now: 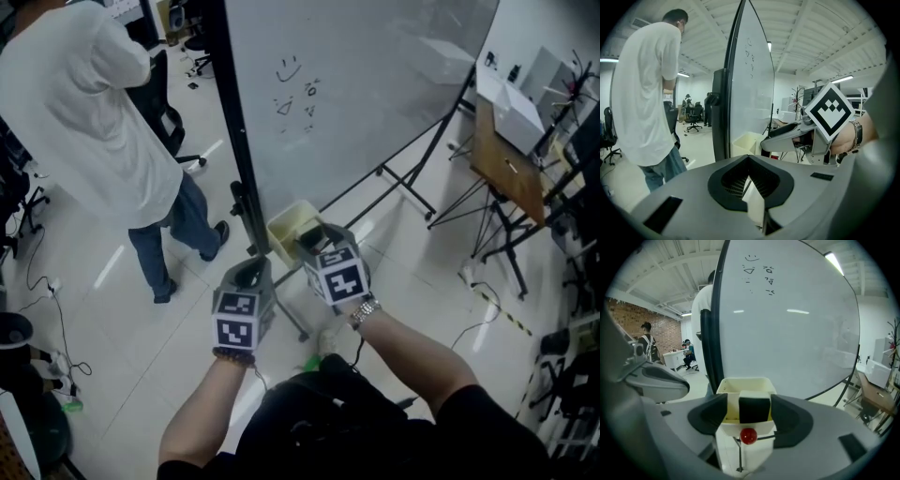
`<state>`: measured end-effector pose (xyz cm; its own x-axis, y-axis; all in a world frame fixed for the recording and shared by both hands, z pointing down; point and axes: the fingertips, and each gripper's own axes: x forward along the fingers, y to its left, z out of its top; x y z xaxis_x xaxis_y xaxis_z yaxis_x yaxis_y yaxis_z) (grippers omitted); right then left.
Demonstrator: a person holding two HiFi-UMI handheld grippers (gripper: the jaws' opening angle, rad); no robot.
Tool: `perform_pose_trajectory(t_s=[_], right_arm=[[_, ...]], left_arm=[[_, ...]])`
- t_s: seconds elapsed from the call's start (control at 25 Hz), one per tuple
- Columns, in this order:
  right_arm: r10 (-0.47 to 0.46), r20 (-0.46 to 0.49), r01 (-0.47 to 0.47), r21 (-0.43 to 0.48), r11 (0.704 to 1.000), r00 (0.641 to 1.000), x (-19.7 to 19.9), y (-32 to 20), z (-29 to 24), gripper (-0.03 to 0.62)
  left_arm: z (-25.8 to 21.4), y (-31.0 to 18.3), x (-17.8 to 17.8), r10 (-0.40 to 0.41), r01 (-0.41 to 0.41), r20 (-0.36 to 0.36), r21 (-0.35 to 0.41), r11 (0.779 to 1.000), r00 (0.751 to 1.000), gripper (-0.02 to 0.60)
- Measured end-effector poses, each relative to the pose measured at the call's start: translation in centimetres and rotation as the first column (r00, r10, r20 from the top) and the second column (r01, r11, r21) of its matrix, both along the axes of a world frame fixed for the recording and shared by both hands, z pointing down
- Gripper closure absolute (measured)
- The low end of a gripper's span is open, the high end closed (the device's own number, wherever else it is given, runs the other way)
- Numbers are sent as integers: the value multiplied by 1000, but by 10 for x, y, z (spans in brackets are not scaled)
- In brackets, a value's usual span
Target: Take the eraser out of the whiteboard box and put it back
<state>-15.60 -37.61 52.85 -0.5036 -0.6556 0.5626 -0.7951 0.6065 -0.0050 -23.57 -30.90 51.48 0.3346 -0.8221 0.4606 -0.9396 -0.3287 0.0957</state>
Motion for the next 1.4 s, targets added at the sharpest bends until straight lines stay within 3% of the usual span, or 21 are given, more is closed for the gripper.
perform_pose_trajectory(t_s=[0.6,0.72,1.4], right_arm=[[-30,-43,26,-78,997,999,-3,-11,28,278],[-26,-41,24,-46,999,999,-4,-16,22,312],[23,-13,-22,96,995,1000,5,-7,-34,313]], left_arm=[[8,-13,-6,-22,22,0,-22,1000,1000,581],[8,-12,-6,-22,22,2,-21,1000,1000,581],[-15,0,-5,12,-12,3,38,999,1000,581]])
